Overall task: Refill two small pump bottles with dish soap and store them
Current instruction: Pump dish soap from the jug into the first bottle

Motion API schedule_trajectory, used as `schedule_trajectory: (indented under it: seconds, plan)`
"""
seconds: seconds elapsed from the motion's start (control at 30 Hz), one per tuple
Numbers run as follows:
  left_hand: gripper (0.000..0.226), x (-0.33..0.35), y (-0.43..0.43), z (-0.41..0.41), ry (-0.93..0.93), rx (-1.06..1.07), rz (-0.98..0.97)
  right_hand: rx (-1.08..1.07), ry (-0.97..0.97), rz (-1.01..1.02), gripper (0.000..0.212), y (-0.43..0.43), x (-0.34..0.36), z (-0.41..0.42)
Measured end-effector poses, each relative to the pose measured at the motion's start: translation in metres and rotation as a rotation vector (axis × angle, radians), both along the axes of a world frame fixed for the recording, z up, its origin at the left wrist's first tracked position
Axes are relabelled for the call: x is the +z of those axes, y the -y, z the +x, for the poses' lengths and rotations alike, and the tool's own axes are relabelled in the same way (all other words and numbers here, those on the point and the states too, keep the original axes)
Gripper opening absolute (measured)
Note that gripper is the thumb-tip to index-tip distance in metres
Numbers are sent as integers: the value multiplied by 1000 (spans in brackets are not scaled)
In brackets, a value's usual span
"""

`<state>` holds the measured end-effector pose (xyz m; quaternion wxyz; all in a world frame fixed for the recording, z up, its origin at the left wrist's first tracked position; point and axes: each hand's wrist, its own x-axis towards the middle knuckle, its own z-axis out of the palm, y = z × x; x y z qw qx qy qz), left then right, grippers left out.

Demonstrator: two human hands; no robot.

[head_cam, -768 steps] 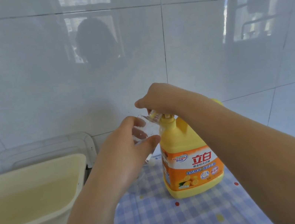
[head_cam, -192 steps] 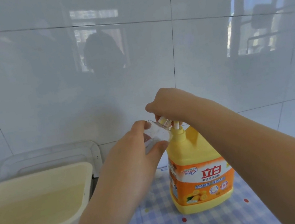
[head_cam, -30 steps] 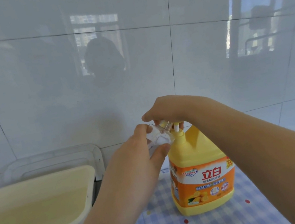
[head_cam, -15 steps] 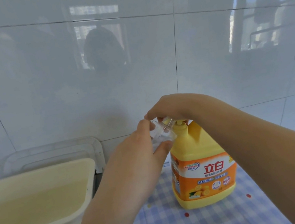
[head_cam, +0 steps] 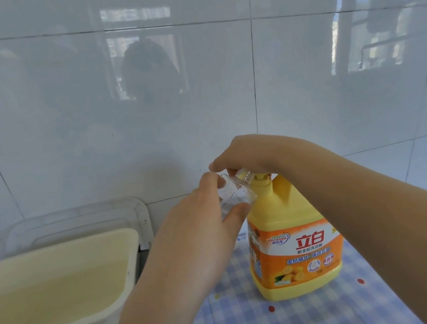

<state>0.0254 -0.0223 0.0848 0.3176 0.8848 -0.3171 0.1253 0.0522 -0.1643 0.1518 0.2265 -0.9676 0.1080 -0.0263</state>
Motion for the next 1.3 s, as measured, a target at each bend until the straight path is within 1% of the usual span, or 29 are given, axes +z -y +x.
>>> schedule_trajectory:
  seconds: [0.13,0.27,0.43,0.5,0.63,0.8,1.1,1.3]
  plan:
    - [39,2,-1,-1,-3,8,-11,-16,12,-46,26,-3,2,1]
    - [42,4,-4,-1,33,34,-16,-50,18,-92,39,-7,4,-1]
    - [43,4,-2,-1,35,33,-70,-84,77,-143,33,-5,10,-1]
    - [44,4,0,-1,42,31,-81,-100,91,-134,31,-4,12,0]
    - [46,4,1,-1,52,40,-95,-89,80,-69,36,-2,10,3]
    - [45,3,2,0,52,26,-98,-94,1,43,36,0,10,5]
    - [44,1,3,1,35,17,-77,-109,-7,25,35,-1,9,3]
    - [42,-2,3,3,15,13,-50,-77,33,-15,35,1,2,4]
